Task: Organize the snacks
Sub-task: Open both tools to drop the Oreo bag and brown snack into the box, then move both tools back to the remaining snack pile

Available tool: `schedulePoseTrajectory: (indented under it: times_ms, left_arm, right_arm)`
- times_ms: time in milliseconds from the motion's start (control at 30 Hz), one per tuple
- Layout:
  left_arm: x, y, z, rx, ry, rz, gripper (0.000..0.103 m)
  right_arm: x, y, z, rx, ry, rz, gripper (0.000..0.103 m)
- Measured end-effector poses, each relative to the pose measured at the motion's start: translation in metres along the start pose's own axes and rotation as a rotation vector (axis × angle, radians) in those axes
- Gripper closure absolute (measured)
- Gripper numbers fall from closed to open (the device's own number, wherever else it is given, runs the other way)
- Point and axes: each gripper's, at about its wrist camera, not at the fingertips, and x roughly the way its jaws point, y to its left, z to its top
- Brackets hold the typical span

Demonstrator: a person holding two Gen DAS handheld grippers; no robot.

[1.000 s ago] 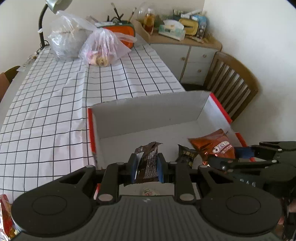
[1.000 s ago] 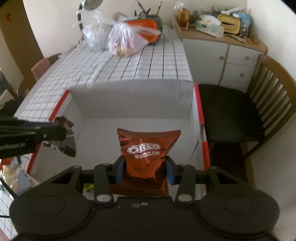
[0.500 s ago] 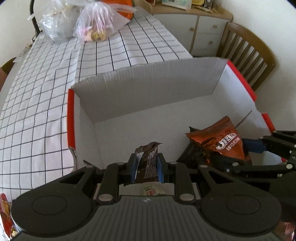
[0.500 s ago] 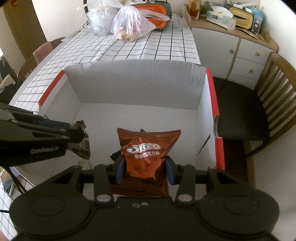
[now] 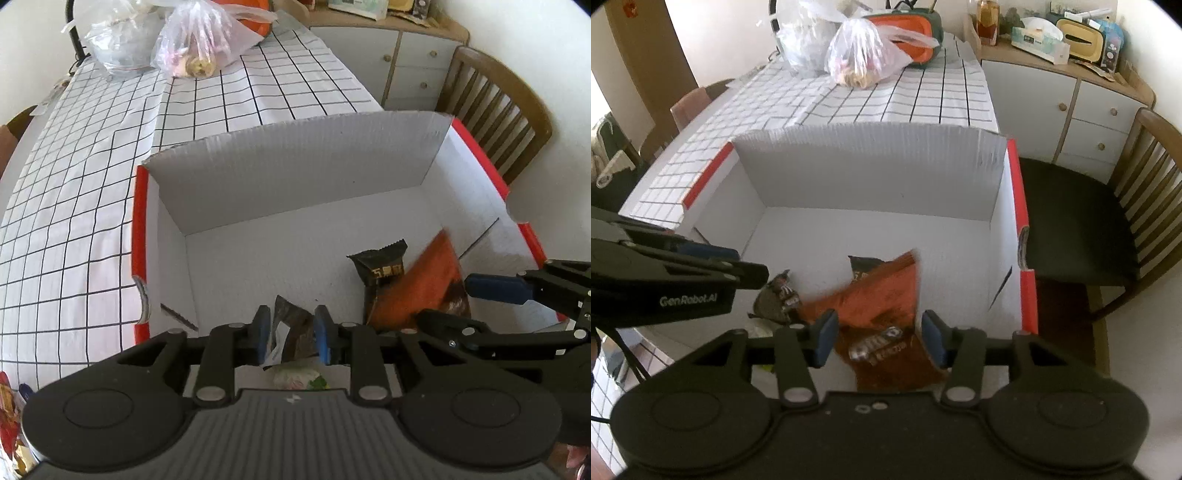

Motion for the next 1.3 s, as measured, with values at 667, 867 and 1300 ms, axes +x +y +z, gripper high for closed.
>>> schedulePoseTrajectory:
  times_ms: [667, 867, 1300]
  left_arm:
    - [-0.074, 0.015, -0.031, -0.052, -0.162, -0.060, 0.048]
    - [-0.099, 0.028, -0.048, -0.076, -0.221, -0.052, 0.042]
    - [-0.137, 0.071, -0.092, -0.111, -0.312, -0.066, 0.033]
  right_arm:
    - [-0.076, 0.017, -0.011, -0.011, -0.172, 0.069, 0.025]
    - [-0.099, 0.030, -0.016, -0.038, -0.227, 0.106, 0.017]
    - [-0.118, 0.076, -0.032, -0.048, -0.287, 0.147, 0.006]
